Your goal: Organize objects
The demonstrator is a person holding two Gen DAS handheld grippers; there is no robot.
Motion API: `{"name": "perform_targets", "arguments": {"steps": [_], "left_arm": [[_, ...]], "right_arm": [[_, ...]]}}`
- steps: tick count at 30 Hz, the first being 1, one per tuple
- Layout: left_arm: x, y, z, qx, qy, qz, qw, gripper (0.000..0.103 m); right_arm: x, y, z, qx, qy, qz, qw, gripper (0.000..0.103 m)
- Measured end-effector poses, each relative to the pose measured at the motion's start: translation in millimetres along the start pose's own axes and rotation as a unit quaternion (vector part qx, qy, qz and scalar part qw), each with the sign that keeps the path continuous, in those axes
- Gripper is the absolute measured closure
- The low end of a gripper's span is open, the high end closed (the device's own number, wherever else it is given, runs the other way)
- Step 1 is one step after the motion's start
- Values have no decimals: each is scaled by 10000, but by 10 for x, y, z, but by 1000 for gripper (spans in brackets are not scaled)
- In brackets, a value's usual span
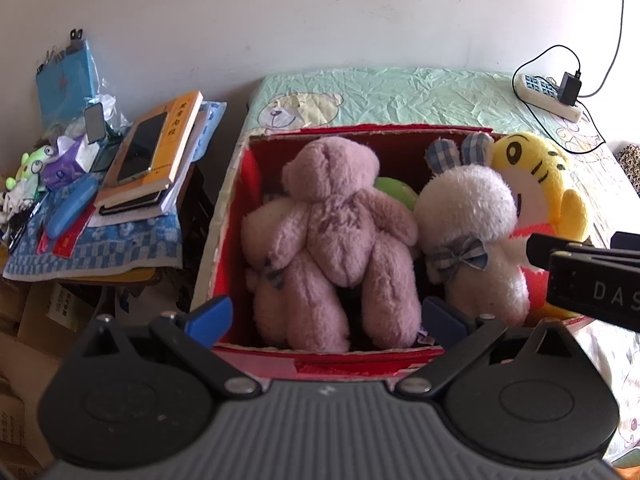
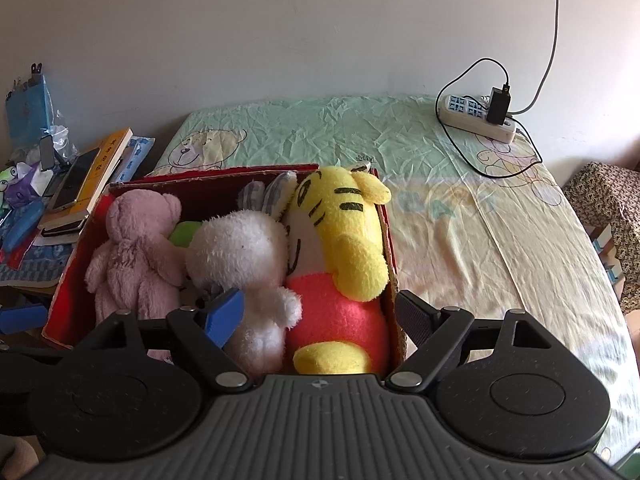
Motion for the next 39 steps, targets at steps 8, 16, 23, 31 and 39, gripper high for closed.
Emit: {"name": "perform_targets", "arguments": {"steps": [8,16,23,31,39], "left_arm": [[58,15,-30,31,57,-101,9999,2],[29,19,-10,59,141,-101,9998,2],[14,54,-22,77,162,-97,9998,2],[-18,88,-65,84,158,-56,9998,2],[-42,147,-73,175,125,-104,9997,2]], "right_arm": [[40,-12,-46,-14,34,-77,10000,18],[64,-33,-47,-74,129,-124,9998,18],[62,-18,-65,-65,125,-159,9998,18],[20,25,-132,-114,50,-169,9998,18],[3,91,-128,-140,58,-227,9996,18]]}}
Point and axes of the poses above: each gripper's, at about its wrist camera, not at the fingertips, and y roughly the way its jaws point, z to its right, x to its underside, the point moved 4 cm from there along y, roughly the way its jaws point, and after that the axes turned 6 degrees about -y, right-handed, at the moved point
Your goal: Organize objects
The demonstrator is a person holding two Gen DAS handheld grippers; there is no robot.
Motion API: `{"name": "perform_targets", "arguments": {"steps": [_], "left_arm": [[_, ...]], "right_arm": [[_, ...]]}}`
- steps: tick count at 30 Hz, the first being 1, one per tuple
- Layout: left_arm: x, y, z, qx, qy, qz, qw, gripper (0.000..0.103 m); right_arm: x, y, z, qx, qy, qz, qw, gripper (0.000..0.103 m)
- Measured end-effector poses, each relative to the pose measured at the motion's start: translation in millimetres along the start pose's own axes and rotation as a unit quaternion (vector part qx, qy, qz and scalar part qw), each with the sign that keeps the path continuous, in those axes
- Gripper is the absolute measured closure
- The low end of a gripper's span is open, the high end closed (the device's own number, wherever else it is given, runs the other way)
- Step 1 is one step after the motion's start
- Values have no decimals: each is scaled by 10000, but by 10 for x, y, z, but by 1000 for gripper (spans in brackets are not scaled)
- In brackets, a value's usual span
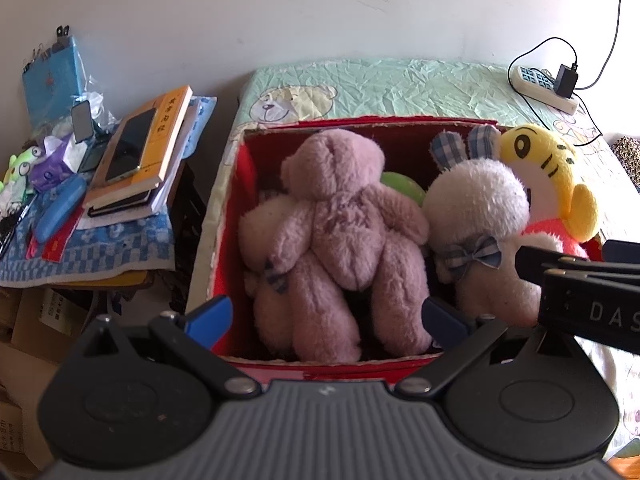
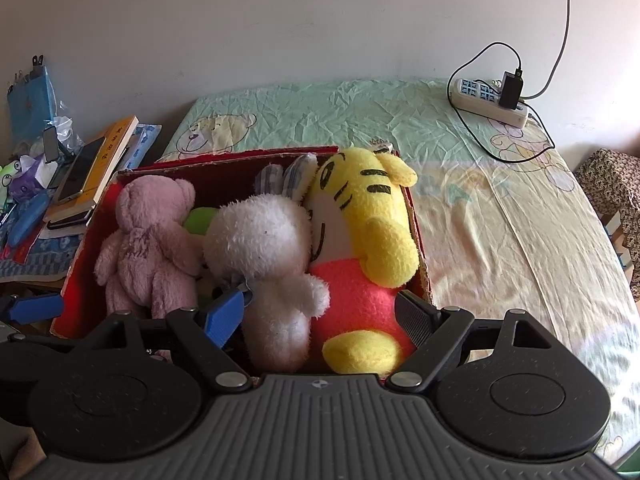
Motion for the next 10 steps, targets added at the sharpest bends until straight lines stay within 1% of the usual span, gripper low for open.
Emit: {"name": "perform_targets", "arguments": {"steps": [3,5,8,10], "left_arm": [[0,26,10,46,-3,-32,10000,3],[5,26,19,84,2,-2,10000,5],[-5,11,29,16,6,109,9999,7],[-15,15,28,20,-1,96,10000,7]], "right_arm": [[7,11,-4,-7,-9,-11,10000,18],[9,14,-1,-8,-1,-7,10000,18],[8,19,1,-1,30,3,10000,18],[0,30,18,-10,55,-3,10000,18]]}}
Point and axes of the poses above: each gripper's, at about its wrist camera, not at the fingertips, and y roughly the way its jaws point, z to its right, x to its underside, the point moved 4 cm from there along y, roughly the way its jaws point, and after that the axes turned 6 degrees about -y, right-handed, at the moved point
